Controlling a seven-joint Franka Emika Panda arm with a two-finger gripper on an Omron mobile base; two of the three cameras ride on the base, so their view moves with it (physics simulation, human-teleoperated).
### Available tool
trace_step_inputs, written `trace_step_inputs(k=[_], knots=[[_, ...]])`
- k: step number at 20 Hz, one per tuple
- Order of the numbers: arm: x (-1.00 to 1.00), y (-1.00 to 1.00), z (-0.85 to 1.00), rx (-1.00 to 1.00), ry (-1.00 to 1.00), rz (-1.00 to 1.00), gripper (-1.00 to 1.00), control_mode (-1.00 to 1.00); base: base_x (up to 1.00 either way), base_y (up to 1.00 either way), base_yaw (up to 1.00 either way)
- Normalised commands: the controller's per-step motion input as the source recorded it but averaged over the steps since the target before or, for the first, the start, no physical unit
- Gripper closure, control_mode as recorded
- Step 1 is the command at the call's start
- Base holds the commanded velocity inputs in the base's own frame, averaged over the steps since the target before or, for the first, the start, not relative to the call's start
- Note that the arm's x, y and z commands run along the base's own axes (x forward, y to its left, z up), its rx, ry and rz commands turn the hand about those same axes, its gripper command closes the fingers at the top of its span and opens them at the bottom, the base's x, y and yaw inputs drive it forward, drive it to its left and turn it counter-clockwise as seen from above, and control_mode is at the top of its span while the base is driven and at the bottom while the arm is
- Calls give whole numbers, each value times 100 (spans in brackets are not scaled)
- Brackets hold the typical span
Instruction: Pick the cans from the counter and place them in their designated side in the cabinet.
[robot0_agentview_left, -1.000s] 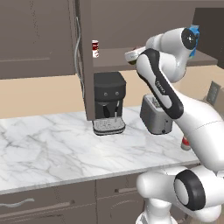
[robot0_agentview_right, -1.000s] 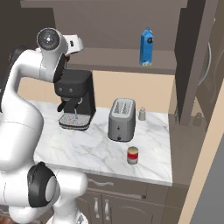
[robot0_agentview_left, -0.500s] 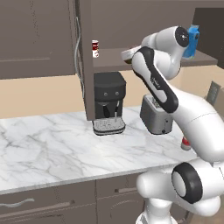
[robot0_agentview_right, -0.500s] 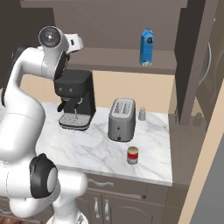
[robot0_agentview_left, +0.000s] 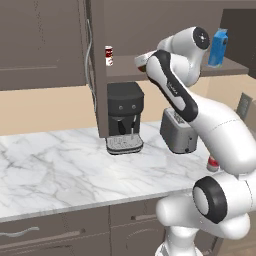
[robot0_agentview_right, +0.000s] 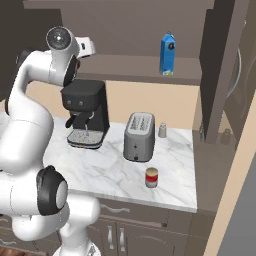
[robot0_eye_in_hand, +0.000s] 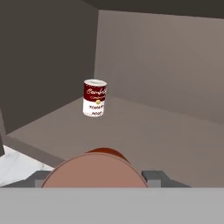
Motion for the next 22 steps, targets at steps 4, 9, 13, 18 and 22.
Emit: trace_step_inputs(k=[4,9,13,18,22], knots=[[22,9,0,0,3,0,100,-100,0,0,0],[24,9,0,0,5,0,100,-100,0,0,0],[23,7,0,0,3,0,100,-100,0,0,0],[24,7,0,0,3,0,100,-100,0,0,0],[23,8,0,0,4,0,100,-100,0,0,0]])
